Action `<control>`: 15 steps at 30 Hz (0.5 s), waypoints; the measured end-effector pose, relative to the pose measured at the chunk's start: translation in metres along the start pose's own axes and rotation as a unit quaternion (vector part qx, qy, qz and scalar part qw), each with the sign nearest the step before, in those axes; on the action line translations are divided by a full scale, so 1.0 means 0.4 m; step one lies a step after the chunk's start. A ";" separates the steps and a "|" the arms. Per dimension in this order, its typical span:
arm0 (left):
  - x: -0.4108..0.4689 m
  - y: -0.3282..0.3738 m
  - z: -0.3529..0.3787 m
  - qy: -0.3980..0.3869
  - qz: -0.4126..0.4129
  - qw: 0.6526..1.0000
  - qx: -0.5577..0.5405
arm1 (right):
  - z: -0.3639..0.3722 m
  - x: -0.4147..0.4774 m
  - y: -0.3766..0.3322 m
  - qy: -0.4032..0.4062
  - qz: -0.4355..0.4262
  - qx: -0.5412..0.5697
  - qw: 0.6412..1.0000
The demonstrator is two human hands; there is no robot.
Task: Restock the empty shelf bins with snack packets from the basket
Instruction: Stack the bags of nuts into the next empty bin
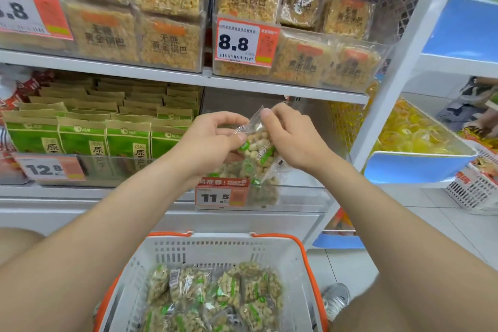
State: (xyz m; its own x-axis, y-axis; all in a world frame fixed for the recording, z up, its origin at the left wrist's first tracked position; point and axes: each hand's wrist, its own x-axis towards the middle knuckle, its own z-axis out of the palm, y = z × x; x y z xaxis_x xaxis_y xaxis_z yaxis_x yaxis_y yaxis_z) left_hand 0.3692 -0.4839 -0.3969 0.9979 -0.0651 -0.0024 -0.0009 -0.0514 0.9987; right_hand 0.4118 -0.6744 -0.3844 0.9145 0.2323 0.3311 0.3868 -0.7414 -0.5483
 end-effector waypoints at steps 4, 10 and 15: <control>0.031 -0.013 0.032 0.063 0.009 0.997 -0.042 | 0.006 -0.004 0.039 -0.035 0.018 0.138 0.990; 0.050 -0.026 0.072 0.109 0.044 0.992 -0.050 | -0.006 0.014 0.068 -0.019 0.013 0.206 0.978; 0.062 -0.033 0.086 0.130 0.086 0.987 0.032 | -0.024 0.018 0.118 -0.050 -0.004 0.217 0.975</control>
State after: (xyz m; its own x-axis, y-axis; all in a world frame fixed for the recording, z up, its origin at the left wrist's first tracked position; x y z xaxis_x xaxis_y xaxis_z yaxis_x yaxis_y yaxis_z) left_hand 0.3916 -0.5190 -0.4119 0.9657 0.1797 0.1876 -0.1666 -0.1255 0.9780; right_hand 0.4355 -0.7136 -0.4005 0.9095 0.3134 0.2730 0.3886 -0.4076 -0.8263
